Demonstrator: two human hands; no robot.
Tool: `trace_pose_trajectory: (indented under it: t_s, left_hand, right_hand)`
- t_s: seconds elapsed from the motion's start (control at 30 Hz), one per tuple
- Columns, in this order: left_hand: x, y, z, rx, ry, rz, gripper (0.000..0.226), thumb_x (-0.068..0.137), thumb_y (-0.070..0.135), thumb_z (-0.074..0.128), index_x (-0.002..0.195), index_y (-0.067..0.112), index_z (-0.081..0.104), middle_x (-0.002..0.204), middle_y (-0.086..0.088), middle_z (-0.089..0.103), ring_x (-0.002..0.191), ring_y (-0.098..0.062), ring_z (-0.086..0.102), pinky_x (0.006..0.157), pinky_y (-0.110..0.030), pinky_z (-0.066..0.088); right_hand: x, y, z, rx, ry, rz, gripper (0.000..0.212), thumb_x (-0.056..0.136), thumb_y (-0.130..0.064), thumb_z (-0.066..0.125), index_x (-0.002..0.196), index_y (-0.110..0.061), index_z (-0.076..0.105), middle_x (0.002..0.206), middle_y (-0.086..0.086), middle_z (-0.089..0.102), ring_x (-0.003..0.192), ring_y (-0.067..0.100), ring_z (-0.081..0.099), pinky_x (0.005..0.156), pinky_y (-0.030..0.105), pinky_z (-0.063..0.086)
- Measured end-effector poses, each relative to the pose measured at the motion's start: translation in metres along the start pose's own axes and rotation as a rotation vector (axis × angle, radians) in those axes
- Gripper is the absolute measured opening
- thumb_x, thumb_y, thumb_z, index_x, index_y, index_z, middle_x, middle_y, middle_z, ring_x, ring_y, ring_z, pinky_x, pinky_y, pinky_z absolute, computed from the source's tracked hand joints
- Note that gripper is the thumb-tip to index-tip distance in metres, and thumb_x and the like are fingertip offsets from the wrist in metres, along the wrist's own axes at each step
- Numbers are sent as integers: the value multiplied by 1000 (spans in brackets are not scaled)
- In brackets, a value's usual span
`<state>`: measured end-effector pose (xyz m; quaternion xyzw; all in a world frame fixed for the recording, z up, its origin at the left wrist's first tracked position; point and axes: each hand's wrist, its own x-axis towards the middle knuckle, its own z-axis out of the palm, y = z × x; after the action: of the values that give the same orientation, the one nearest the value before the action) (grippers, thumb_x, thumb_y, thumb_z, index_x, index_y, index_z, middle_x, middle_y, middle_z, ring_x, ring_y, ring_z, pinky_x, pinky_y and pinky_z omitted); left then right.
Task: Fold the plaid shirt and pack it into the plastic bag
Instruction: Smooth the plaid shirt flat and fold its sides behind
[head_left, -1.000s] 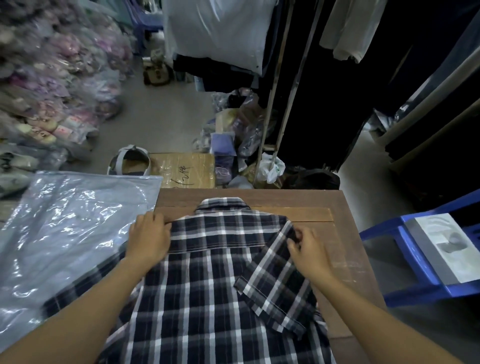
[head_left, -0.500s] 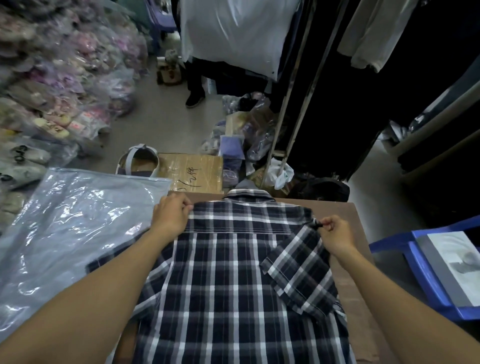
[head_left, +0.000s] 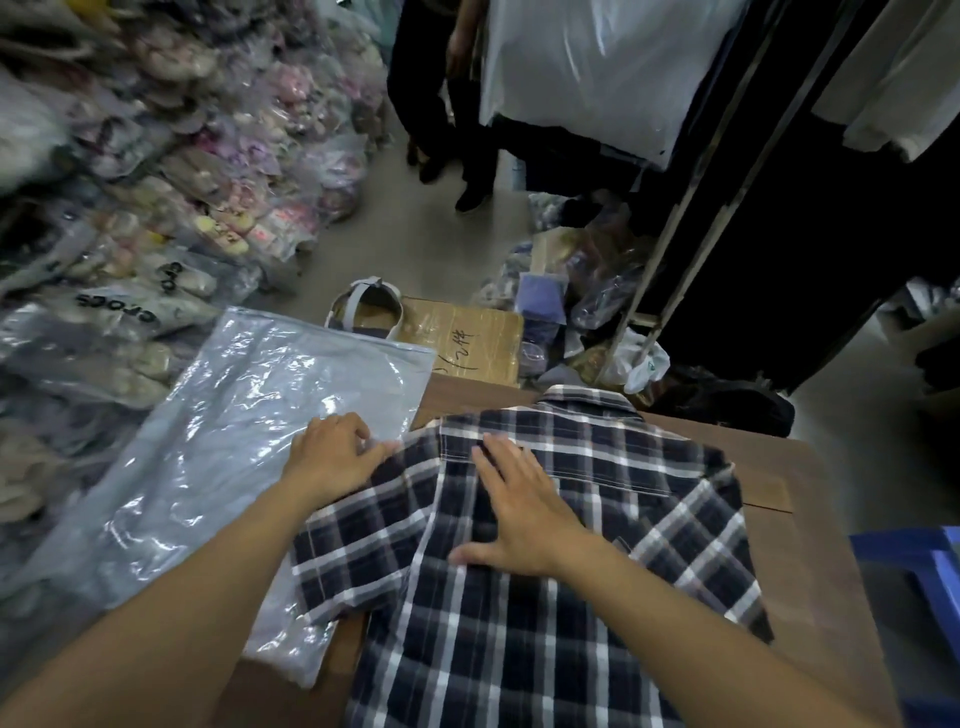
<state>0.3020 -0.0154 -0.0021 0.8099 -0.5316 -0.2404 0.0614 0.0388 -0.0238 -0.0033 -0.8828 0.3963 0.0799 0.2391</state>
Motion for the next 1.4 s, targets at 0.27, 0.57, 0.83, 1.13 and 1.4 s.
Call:
trace_pose_trajectory:
  t_s: [0.27, 0.57, 0.83, 1.13, 1.4]
  left_hand:
    - [-17, -43, -17, -148, -224, -113, 20, 85, 34, 73, 84, 19, 60, 82, 2, 62, 85, -22, 60, 62, -28, 42]
    - [-42, 16, -77, -480, -458, -67, 22, 90, 33, 66, 80, 14, 62, 78, -5, 66, 69, -19, 62, 57, -28, 49]
    - [-66, 113, -16, -655, -653, -4, 24, 97, 30, 57, 87, 9, 58, 78, -8, 59, 60, -13, 65, 50, -28, 58]
    - [-76, 100, 64, 54, -1, 458, 24, 98, 29, 49, 115, 16, 59, 121, 0, 58, 112, -19, 55, 96, -36, 49]
    - [-62, 59, 92, 291, -22, 584, 108, 82, 81, 28, 153, 13, -16, 160, -9, -29, 145, -22, -33, 118, -39, -15]
  right_hand:
    - [35, -28, 25, -224, -126, 20, 157, 47, -104, 38, 151, -5, -24, 159, 13, -34, 142, 29, -38, 120, 53, -14]
    - [35, -31, 21, -152, -131, 42, 162, 42, -103, 44, 149, -6, -28, 157, 10, -38, 141, 25, -40, 120, 51, -16]
    - [-22, 27, -5, 131, 126, 172, 105, 85, -51, 69, 158, -12, 4, 166, 3, 4, 152, 21, 1, 123, 35, 13]
    - [-70, 56, 5, 168, 440, 246, 44, 101, -31, 51, 141, -14, 49, 141, -1, 48, 133, 15, 35, 112, 37, 37]
    - [-50, 30, 44, -250, 91, 18, 70, 101, -59, 23, 155, -15, 26, 165, 5, 13, 151, 25, 5, 121, 47, -4]
